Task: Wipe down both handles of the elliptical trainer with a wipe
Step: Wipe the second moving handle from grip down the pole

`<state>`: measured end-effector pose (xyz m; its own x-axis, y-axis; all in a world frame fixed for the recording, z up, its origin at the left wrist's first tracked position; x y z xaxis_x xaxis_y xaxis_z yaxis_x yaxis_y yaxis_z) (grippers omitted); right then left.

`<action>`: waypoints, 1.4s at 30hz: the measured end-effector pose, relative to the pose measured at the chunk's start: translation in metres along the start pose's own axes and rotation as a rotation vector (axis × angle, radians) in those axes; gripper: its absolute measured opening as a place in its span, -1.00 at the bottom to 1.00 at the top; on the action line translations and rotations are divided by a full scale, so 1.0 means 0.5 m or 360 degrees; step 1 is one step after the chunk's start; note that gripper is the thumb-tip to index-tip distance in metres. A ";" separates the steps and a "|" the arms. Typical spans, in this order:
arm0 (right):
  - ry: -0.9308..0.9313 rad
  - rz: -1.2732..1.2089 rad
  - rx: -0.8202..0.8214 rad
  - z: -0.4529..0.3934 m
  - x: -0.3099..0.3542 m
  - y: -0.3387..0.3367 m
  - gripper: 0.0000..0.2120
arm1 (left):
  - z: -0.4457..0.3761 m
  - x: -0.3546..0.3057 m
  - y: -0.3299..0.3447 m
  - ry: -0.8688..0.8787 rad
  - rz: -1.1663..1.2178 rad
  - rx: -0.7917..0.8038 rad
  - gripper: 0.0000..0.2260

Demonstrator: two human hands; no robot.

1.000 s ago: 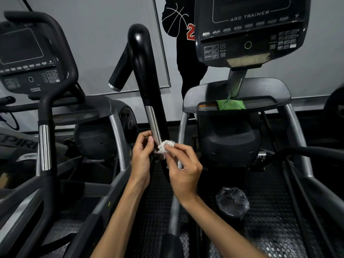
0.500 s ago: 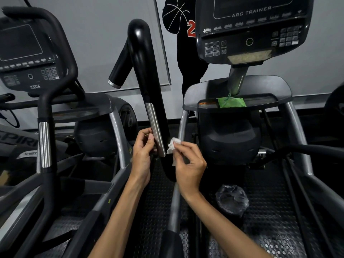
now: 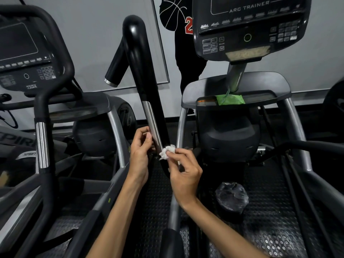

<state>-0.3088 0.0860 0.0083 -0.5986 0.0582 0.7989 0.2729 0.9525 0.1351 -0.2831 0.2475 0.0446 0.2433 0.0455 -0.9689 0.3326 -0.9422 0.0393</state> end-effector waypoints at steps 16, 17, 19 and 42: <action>0.0632 -0.0543 0.0182 -0.088 -0.056 0.052 -0.66 | 0.004 -0.016 0.001 0.0124 -0.0102 -0.0053 -0.80; 0.0641 -0.0603 0.0215 -0.091 -0.057 0.055 -0.69 | 0.004 -0.017 0.000 0.0127 -0.0108 -0.0061 -0.78; 0.0659 -0.0628 0.0351 -0.081 -0.069 0.058 -0.82 | 0.004 -0.016 -0.003 0.0131 -0.0106 -0.0082 -0.76; 0.1592 -0.1164 0.1251 -0.106 -0.107 0.174 -0.64 | 0.002 0.036 -0.011 -0.0184 0.0270 -0.0146 -0.61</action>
<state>-0.2131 0.1500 0.0084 0.4292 -0.4136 0.8029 -0.5225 0.6114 0.5943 -0.2815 0.2530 0.0267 0.1985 -0.1547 -0.9678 0.3786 -0.8987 0.2213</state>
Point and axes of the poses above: each hand's wrist, its own z-axis away from the middle knuckle, its own y-axis out of the palm, x = y × z, the point moved 8 cm from there along -z, towards the middle knuckle, and after that the axes turned 2 degrees about -z, right-handed, at the moved point
